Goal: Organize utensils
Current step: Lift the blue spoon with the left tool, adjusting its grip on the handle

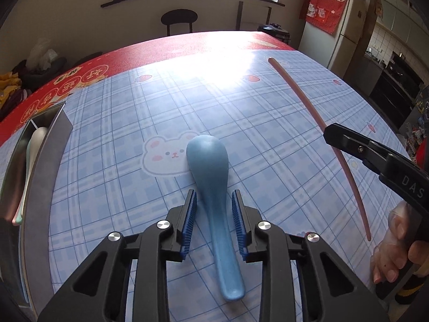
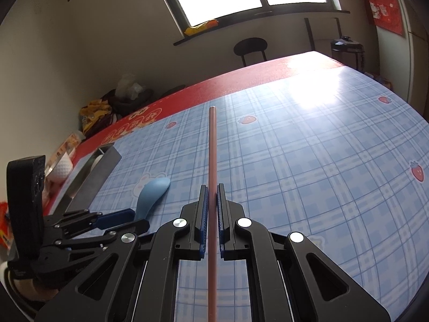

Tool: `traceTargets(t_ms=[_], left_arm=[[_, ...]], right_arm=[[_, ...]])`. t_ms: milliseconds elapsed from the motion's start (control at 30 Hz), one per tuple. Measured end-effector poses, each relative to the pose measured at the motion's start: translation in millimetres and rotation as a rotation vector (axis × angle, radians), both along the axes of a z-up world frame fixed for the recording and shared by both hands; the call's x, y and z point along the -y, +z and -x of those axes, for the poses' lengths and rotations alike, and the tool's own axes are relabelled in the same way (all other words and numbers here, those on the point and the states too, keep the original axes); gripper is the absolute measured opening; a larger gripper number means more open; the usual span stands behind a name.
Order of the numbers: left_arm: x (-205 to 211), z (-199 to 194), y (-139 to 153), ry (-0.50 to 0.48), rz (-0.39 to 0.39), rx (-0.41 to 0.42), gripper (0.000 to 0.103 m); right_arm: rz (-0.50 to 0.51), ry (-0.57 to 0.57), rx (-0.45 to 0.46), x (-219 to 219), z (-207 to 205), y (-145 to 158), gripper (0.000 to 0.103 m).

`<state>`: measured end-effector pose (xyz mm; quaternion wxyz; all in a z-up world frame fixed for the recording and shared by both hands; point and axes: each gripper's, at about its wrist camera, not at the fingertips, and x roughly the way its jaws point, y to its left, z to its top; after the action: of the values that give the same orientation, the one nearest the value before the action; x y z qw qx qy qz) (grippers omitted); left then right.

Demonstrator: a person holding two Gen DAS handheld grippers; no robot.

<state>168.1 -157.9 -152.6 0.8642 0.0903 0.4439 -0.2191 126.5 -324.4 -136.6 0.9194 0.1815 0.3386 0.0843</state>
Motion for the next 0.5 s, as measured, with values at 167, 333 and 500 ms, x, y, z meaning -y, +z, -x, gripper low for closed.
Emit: traceTargets(t_ms=[167, 333, 500], left_arm=[[2.5, -2.5, -1.6, -0.001, -0.025, 0.019, 0.02], [1.0, 1.3, -0.1, -0.002, -0.013, 0.023, 0.018], [-12.2, 15.6, 11.5, -0.023, 0.04, 0.027, 0.018]], right_arm=[[-0.021, 0.01, 0.007, 2.0, 1.0, -0.3, 0.006], [-0.039, 0.012, 0.014, 4.6, 1.7, -0.7, 0.006], [-0.049, 0.016, 0.016, 6.6, 1.7, -1.1, 0.006]])
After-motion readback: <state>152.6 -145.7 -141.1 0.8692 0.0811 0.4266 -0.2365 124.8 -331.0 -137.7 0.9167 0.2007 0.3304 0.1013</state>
